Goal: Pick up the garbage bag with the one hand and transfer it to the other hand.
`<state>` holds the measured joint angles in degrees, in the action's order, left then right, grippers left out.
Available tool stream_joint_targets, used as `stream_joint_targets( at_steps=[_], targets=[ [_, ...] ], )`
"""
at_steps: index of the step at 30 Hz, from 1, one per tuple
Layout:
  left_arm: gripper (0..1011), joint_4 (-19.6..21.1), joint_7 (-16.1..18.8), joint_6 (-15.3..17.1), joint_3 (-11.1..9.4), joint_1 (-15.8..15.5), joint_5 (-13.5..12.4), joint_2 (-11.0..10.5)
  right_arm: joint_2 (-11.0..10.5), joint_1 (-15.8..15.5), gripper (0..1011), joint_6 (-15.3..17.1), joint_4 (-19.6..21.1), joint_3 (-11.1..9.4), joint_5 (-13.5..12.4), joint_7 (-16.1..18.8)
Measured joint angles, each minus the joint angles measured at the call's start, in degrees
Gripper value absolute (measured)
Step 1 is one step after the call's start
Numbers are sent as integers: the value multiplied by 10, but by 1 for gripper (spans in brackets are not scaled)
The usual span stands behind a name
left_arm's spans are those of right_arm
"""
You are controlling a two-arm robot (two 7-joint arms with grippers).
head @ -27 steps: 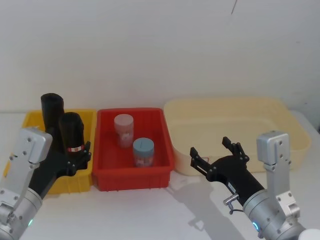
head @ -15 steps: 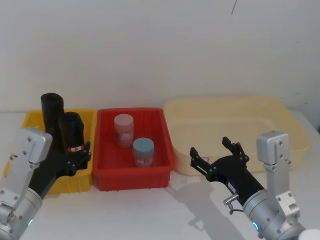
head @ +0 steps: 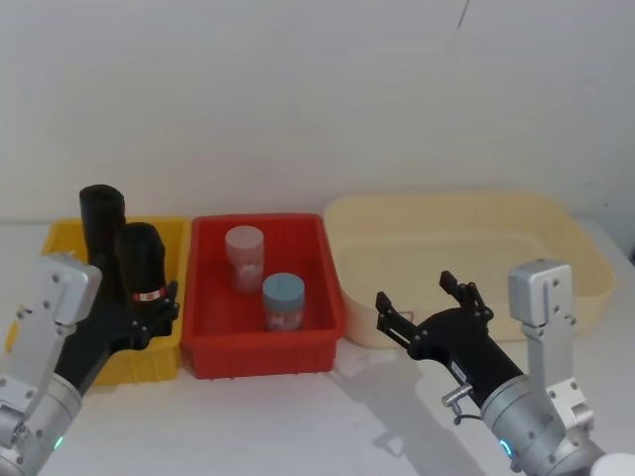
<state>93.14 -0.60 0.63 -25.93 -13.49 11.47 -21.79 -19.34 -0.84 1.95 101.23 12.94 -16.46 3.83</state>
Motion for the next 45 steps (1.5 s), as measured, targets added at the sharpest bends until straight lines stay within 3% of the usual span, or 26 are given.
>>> stream_joint_targets(
  at_steps=[26,45],
  targets=[
    [1001,-38,2,-26,15,-2,0,23,0,0,1001,0,0,0,0,0],
    [1001,-111,-26,-43,19,-51,0,51,0,0,1001,0,0,0,0,0]
  ],
)
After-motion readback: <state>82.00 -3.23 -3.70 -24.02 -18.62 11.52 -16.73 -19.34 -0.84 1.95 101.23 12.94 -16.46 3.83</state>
